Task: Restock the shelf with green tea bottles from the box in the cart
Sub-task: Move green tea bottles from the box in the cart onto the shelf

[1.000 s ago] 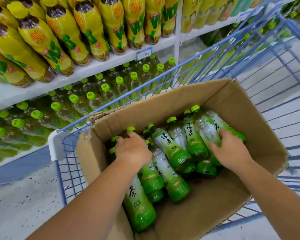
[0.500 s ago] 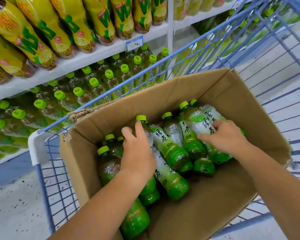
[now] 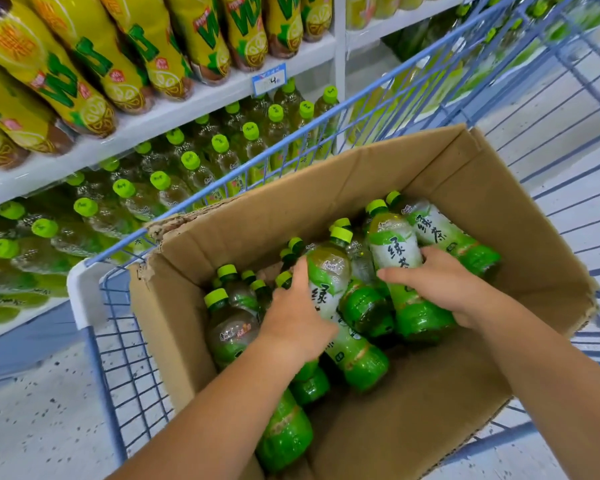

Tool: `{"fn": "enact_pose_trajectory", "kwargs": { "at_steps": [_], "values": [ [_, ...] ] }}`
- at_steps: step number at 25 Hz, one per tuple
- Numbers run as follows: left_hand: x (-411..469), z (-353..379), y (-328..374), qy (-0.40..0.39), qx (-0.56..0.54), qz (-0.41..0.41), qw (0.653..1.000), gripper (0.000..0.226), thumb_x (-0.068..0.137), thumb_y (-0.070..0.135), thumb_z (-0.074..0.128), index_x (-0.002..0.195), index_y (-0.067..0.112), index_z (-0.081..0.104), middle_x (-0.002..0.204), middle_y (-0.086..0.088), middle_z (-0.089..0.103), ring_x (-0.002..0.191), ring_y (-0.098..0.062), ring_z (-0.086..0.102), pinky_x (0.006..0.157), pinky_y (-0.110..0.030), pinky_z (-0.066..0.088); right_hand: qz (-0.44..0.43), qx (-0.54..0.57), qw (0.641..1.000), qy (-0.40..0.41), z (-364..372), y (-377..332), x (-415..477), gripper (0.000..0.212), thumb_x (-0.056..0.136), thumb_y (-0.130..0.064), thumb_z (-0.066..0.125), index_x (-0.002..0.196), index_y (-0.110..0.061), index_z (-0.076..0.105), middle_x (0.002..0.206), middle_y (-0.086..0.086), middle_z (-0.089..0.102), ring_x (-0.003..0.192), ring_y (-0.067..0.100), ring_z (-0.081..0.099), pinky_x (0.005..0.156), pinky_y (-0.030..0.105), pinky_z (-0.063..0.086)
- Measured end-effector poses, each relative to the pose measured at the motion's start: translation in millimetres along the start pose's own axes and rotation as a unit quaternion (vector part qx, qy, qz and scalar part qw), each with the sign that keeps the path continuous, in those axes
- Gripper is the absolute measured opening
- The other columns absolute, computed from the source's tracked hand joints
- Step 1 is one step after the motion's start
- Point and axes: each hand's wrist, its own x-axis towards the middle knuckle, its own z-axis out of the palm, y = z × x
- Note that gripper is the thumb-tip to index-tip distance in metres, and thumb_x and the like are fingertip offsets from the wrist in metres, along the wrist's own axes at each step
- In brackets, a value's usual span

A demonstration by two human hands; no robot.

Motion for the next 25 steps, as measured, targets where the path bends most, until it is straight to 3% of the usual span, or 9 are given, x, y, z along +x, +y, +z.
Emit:
{"fn": "enact_pose_trajectory", "kwargs": {
  "at_steps": [2, 4, 6, 8, 11, 14, 17, 20, 25],
  "values": [
    [5.2, 1.2, -2.9, -0.012, 0.005, 0.0, 1.0, 0.113, 0.069, 0.022, 0.077, 0.148, 0.054, 0.002, 0.121, -0.006, 0.056, 0.098, -0.029, 0.063, 0.079, -0.038, 0.054, -0.01, -0.081, 0.997, 0.004, 11.3, -1.2, -1.1, 0.058, 0.064, -0.042, 0.087, 0.105, -0.016, 0.056, 0.097, 0.0, 0.065, 0.09, 0.021, 0.065, 0.08, 0.039, 0.056],
    [4.9, -1.8, 1.9, -0.001, 0.0, -0.018, 1.0, 0.096, 0.066, 0.026, 0.077, 0.146, 0.037, 0.024, 0.115, -0.004, 0.06, 0.097, -0.027, 0.063, 0.078, -0.037, 0.054, -0.018, -0.102, 0.994, 0.02, 19.4, -5.1, -7.6, 0.057, 0.061, -0.041, 0.084, 0.104, -0.014, 0.057, 0.095, 0.002, 0.067, 0.089, 0.022, 0.065, 0.079, 0.04, 0.056],
    [0.6, -7.4, 10.9, 0.015, 0.003, -0.043, 0.999, 0.058, 0.065, 0.031, 0.075, 0.117, 0.016, 0.056, 0.099, -0.003, 0.065, 0.086, -0.024, 0.065, 0.071, -0.037, 0.054, -0.021, -0.024, 0.999, 0.029, 23.0, -4.9, -17.1, 0.044, 0.061, -0.033, 0.082, 0.097, -0.012, 0.066, 0.088, 0.008, 0.074, 0.081, 0.025, 0.071, 0.077, 0.047, 0.06],
    [-8.2, -17.3, 18.7, 0.024, -0.023, -0.053, 0.998, 0.034, 0.066, 0.035, 0.074, 0.091, 0.013, 0.067, 0.084, -0.003, 0.069, 0.073, -0.021, 0.066, 0.063, -0.035, 0.054, -0.029, 0.04, 0.998, 0.028, 24.2, -7.1, -30.8, 0.038, 0.064, -0.027, 0.081, 0.096, -0.013, 0.069, 0.087, 0.011, 0.076, 0.078, 0.026, 0.074, 0.076, 0.051, 0.061],
    [-35.1, -38.7, 26.2, 0.045, -0.06, -0.026, 0.997, 0.034, 0.065, 0.042, 0.075, 0.091, 0.021, 0.067, 0.082, 0.003, 0.069, 0.071, -0.015, 0.065, 0.053, -0.029, 0.046, -0.054, 0.097, 0.993, 0.027, 23.1, -15.5, -56.5, 0.044, 0.066, -0.03, 0.083, 0.105, -0.018, 0.065, 0.092, 0.007, 0.075, 0.08, 0.024, 0.074, 0.074, 0.049, 0.062],
    [-74.8, -65.0, 29.1, 0.072, -0.146, 0.022, 0.986, 0.037, 0.066, 0.041, 0.079, 0.095, 0.027, 0.061, 0.085, 0.009, 0.069, 0.075, -0.008, 0.066, 0.062, -0.028, 0.053, -0.101, 0.137, 0.984, 0.059, 26.4, -38.2, -89.0, 0.039, 0.075, -0.026, 0.082, 0.108, -0.022, 0.06, 0.093, 0.003, 0.074, 0.077, 0.018, 0.073, 0.066, 0.041, 0.061],
    [-107.5, -95.9, 23.1, 0.116, -0.203, 0.075, 0.969, 0.035, 0.067, 0.036, 0.082, 0.092, 0.032, 0.058, 0.083, 0.015, 0.069, 0.069, 0.005, 0.064, 0.059, -0.02, 0.052, -0.142, 0.151, 0.975, 0.078, 35.2, -68.2, -119.3, 0.038, 0.075, -0.03, 0.083, 0.107, -0.025, 0.063, 0.093, 0.0, 0.076, 0.08, 0.019, 0.074, 0.072, 0.046, 0.061],
    [-135.1, -134.3, 3.8, 0.155, -0.262, 0.111, 0.946, 0.04, 0.068, 0.032, 0.083, 0.099, 0.036, 0.058, 0.085, 0.019, 0.07, 0.071, 0.01, 0.065, 0.058, -0.018, 0.052, -0.176, 0.17, 0.968, 0.051, 53.7, -107.5, -149.8, 0.048, 0.066, -0.041, 0.085, 0.107, -0.026, 0.064, 0.097, 0.0, 0.076, 0.086, 0.022, 0.075, 0.076, 0.05, 0.061],
    [-175.1, -206.1, -59.0, 0.246, -0.316, 0.115, 0.909, 0.045, 0.071, 0.028, 0.085, 0.107, 0.03, 0.058, 0.094, 0.016, 0.069, 0.075, 0.009, 0.066, 0.057, -0.015, 0.052, -0.216, 0.151, 0.964, 0.014, 117.0, -175.1, -195.5, 0.039, 0.075, -0.035, 0.082, 0.108, -0.028, 0.064, 0.098, -0.001, 0.075, 0.085, 0.017, 0.074, 0.075, 0.044, 0.061]
  ]
}}
